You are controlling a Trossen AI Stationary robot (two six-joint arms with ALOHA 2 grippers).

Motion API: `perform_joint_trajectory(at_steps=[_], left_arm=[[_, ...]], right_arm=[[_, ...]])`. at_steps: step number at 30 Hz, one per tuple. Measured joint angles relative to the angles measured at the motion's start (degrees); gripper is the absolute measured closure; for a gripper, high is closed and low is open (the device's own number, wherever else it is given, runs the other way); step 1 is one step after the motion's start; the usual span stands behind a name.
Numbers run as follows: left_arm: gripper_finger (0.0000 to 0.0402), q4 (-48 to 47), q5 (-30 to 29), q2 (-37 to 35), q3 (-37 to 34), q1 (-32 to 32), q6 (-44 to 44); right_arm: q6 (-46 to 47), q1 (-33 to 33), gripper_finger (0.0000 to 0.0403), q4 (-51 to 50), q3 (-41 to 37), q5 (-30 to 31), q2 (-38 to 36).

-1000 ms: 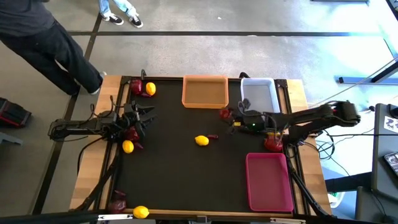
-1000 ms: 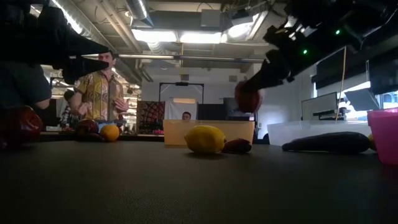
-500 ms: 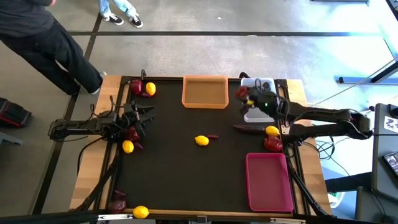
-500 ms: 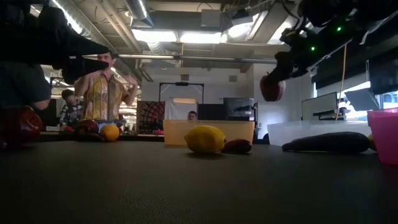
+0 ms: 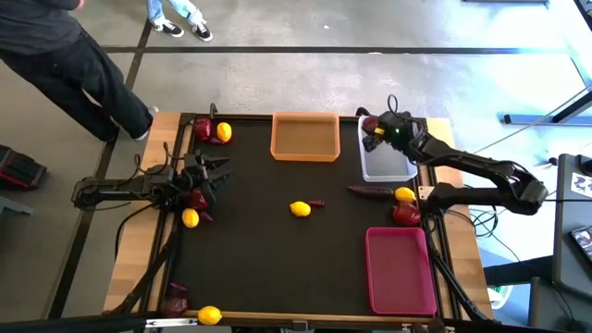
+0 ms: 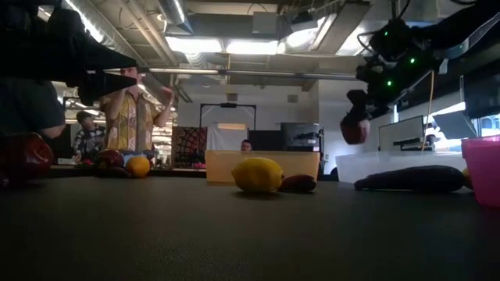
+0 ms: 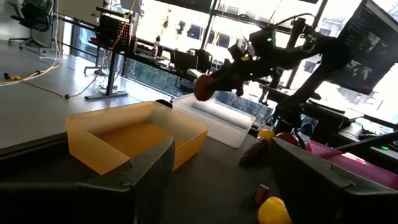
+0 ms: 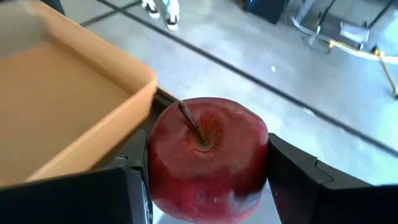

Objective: Sort produce into baskets
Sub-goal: Put the red apple into the white bin

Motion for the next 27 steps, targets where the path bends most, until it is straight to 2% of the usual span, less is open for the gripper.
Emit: perform_joint_trajectory(at_steps=[12, 27], left_arm=[[0.0146, 0.00, 0.00, 0.00, 0.00, 0.00, 0.02], [0.0146, 0.02, 0.00, 0.00, 0.00, 0.00, -0.26]], right_arm=[[2.00, -8.58, 0.0212, 3.78, 0.00, -7.26, 10.34], [2.00, -8.66, 0.0212, 5.34, 0.00, -7.29, 16.23]])
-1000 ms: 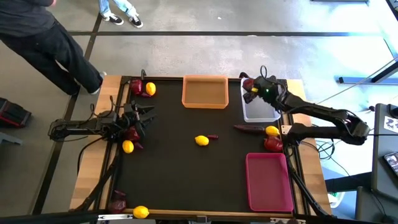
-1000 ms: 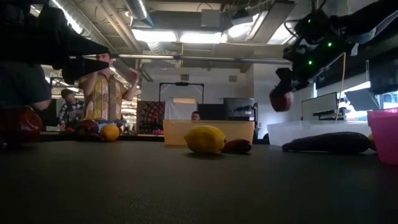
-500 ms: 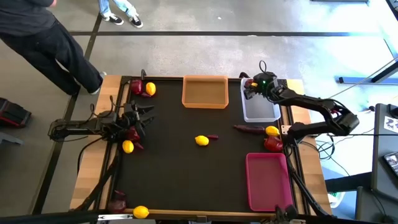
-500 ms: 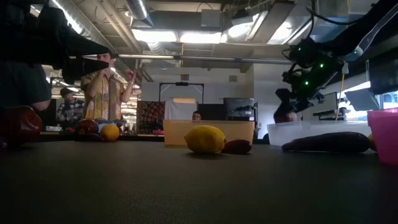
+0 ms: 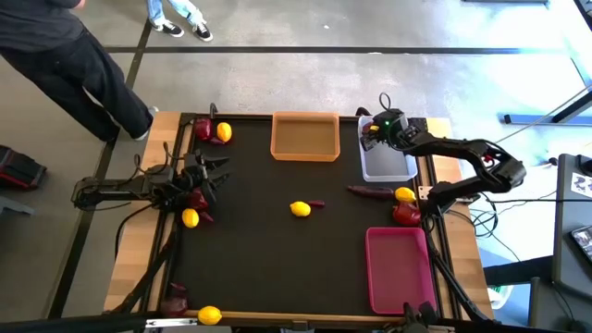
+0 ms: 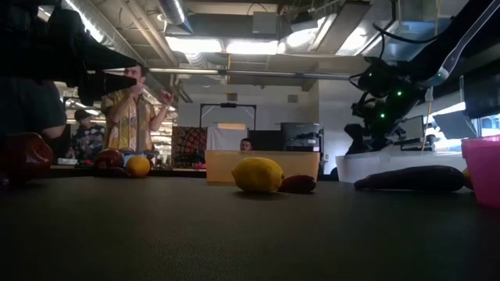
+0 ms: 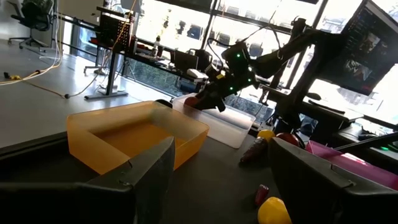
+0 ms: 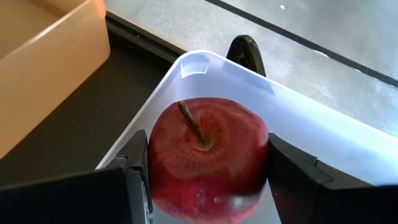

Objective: Sort produce into baskets
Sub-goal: Put the red apple into the white bin, then put the yellow lemon into the orange bin

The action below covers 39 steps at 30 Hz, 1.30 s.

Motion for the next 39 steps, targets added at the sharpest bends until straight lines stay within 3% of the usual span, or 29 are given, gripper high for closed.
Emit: perform_joint_trajectory(at_steps=[10, 20, 26, 35, 39], left_arm=[[0.0146, -0.02, 0.00, 0.00, 0.00, 0.00, -0.81], [0.0146, -0.01, 0.00, 0.01, 0.00, 0.00, -0.81], [0.0147, -0.02, 0.00, 0.00, 0.00, 0.00, -0.81], [0.0147, -0.02, 0.01, 0.00, 0.00, 0.00, -0.80], [0.0147, -0.02, 0.02, 0.00, 0.00, 0.00, -0.81]], right_arm=[[-0.31, 0.00, 0.0209, 0.74, 0.00, 0.02, 0.72], [-0.66, 0.02, 0.0111, 0.75, 0.00, 0.02, 0.72], [-2.21, 0.05, 0.0090, 1.00, 0.00, 0.02, 0.33], [-4.28, 0.07, 0.0089, -2.28, 0.00, -0.32, -8.17], [-4.79, 0.11, 0.0089, -4.10, 0.00, -5.68, -13.90]])
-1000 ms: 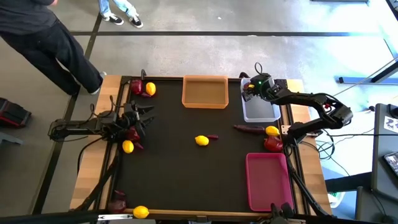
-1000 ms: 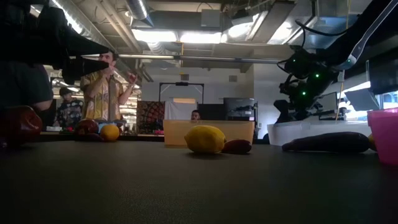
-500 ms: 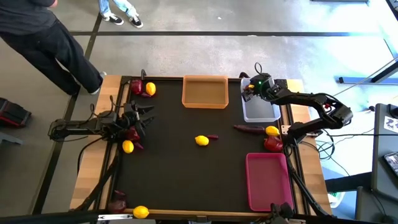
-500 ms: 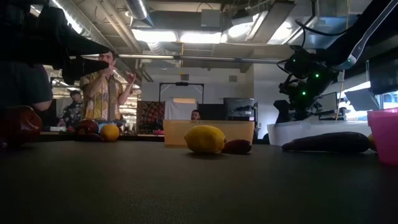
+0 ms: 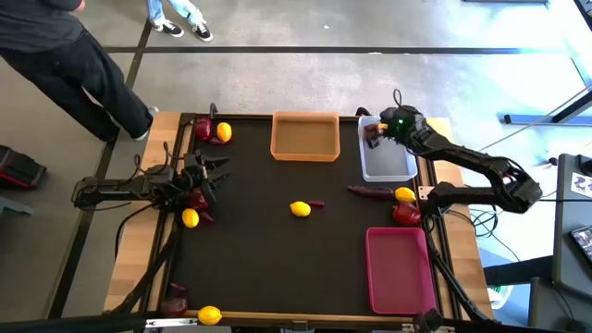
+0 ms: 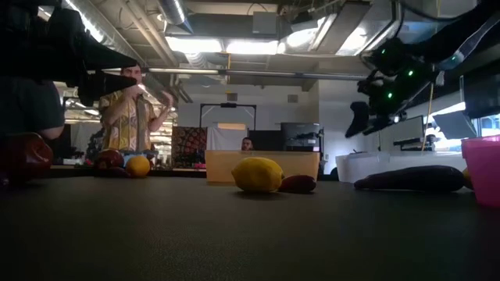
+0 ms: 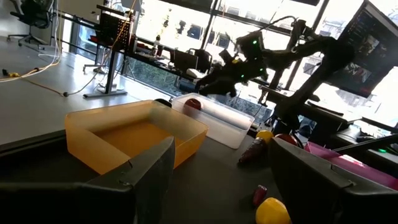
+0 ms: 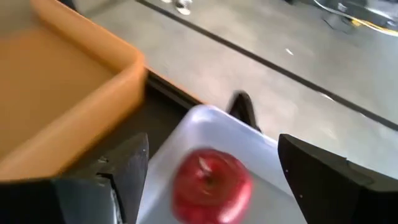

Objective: Sort produce into baskets
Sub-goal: Put the yellow lemon into the orange bin

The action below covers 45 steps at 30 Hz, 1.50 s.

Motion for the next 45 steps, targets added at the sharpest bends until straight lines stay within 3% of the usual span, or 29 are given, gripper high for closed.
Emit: perform_joint_trajectory(at_steps=[6, 10, 21, 26, 32, 38, 45], left_arm=[[0.0147, 0.01, 0.00, 0.00, 0.00, -0.01, 0.00], [0.0147, 0.19, 0.00, 0.02, 0.00, -0.43, 0.02], [0.0147, 0.72, 0.48, 0.10, 0.98, -3.11, 0.37], [0.0147, 3.68, 0.49, 3.51, 2.90, -4.59, 3.48], [0.0147, 6.61, 0.50, 13.65, 7.90, -5.95, 5.53], [0.0147, 6.97, 0.52, 26.60, 13.63, -6.10, 5.03], [0.0147, 9.82, 0.52, 39.51, 17.63, -7.88, 4.90]], right_arm=[[2.68, 1.72, 0.0088, -0.59, 0.00, -15.16, -7.39], [2.78, 6.94, 0.0088, -0.59, 0.00, -18.29, -10.49], [3.13, 24.21, 0.0088, -0.36, 0.00, -17.98, -10.97], [3.15, 31.04, 0.0088, -0.24, 0.00, -15.19, -10.76], [3.20, 37.53, 0.0088, 2.23, 0.04, -11.59, -9.59], [1.05, 43.46, 0.0088, 4.86, 0.04, -2.30, -5.48], [1.16, 48.47, 0.0088, 11.95, 0.04, -1.23, 0.14]])
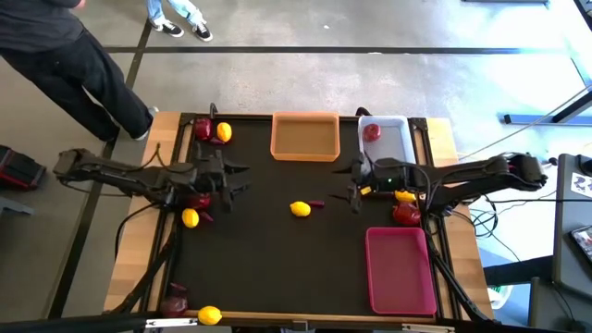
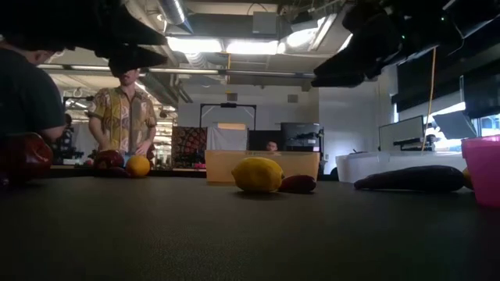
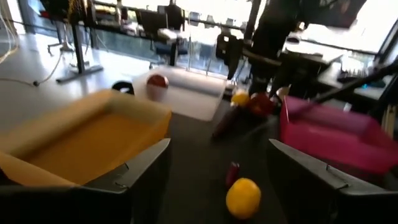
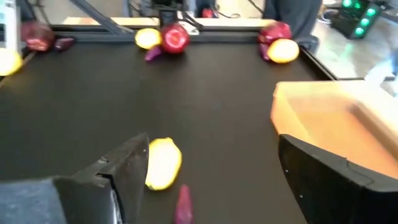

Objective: Sort produce into baskets
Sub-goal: Put the yellow lemon into the orange bin

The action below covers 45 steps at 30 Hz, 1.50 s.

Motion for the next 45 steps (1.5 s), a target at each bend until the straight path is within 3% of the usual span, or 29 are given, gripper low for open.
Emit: perform_joint_trajectory(at_steps=[8, 15, 33, 45], left_arm=[[0.0147, 6.00, 0.02, 10.00, 1.43, -1.83, 0.41], [0.0147, 10.07, 0.00, 14.25, 1.50, -1.95, 0.37], [0.0147, 13.00, -0.02, 16.18, 1.50, -1.94, -0.74], [0.0147, 12.69, -0.02, 16.18, 1.50, -1.94, -3.68]], right_arm=[[0.29, 1.52, 0.0088, 7.47, 0.00, -6.13, 7.53], [0.60, 1.52, 0.0088, 11.28, 0.72, -9.30, 14.70], [-1.33, 1.36, 0.0088, 10.53, 12.46, -9.35, 34.28], [1.20, 1.34, 0.0090, 6.23, 14.62, -11.09, 39.78]])
